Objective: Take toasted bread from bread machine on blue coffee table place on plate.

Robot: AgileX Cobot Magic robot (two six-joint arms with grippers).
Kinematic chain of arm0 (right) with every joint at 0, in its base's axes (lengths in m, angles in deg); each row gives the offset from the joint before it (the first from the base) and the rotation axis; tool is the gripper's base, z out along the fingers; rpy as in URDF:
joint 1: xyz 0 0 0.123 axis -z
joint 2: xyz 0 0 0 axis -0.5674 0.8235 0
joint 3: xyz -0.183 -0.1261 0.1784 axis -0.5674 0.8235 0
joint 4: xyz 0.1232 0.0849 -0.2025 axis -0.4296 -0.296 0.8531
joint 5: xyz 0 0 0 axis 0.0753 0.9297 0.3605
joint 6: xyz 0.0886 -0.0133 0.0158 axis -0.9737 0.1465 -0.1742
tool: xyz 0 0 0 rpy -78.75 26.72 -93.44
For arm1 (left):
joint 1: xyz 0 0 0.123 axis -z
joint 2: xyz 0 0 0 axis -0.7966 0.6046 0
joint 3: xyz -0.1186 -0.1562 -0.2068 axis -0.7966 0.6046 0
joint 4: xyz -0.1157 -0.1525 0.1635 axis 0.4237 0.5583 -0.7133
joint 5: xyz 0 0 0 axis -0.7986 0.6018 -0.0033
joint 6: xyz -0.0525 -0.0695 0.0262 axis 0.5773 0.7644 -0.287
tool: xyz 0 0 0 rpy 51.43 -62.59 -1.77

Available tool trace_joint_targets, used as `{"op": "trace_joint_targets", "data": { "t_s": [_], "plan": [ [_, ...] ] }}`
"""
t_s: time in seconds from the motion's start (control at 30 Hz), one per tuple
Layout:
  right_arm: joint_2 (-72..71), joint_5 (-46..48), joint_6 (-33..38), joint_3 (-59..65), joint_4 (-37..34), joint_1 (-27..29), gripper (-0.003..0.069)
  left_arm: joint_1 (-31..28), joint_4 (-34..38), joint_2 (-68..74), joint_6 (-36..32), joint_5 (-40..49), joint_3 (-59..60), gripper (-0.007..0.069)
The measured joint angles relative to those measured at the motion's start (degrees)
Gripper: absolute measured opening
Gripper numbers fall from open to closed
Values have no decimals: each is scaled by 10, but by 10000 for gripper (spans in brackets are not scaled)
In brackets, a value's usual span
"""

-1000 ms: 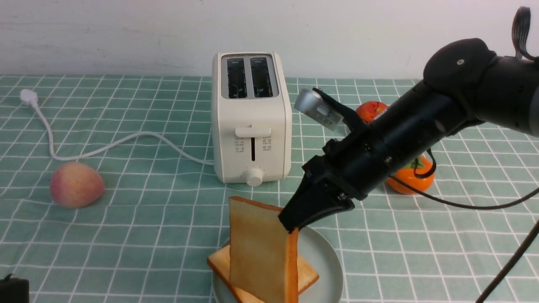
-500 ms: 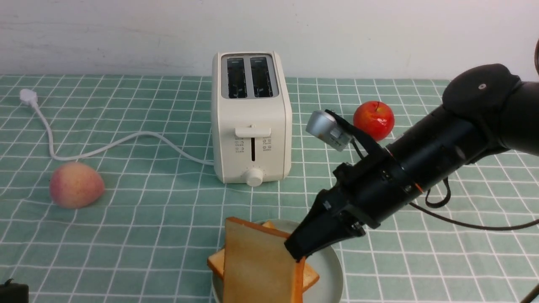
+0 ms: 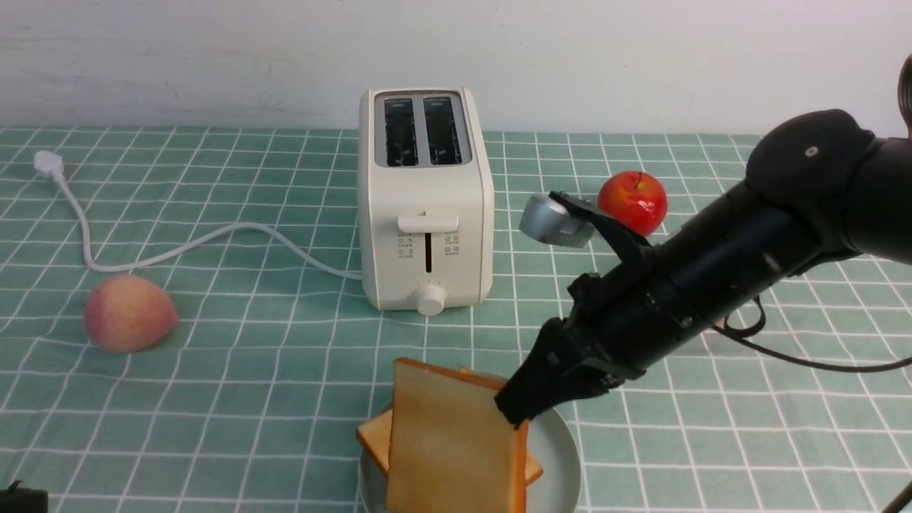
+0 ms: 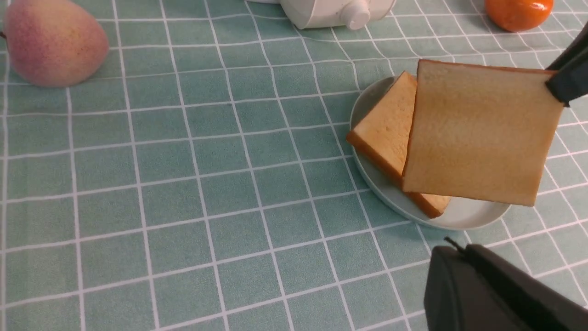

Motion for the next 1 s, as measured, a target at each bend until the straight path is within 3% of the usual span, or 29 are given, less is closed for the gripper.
{"op": "trace_joint_targets", "data": {
  "t_s": [0.2,0.23,0.3,0.47,0.63,0.87,1.0],
  "plan": [
    [0,-58,-39,-1,51,0,379,0,0,0,0,2,0,-14],
    [0,-61,-41,-2,54,0,386,0,0,0,0,2,0,-14],
    [0,-70,-70,-20,104,0,470,0,0,0,0,2,0,-14],
    [-13,-67,-133,-58,167,0,498,0,0,0,0,2,0,-14],
    [-101,-39,-275,-127,309,0,362,0,0,0,0,-8,0,-14],
    [-324,-8,-453,-136,507,0,0,0,0,0,0,-39,0,-14],
    [-474,-42,-522,-76,584,0,-18,0,0,0,0,-59,0,-14]
  ]
}}
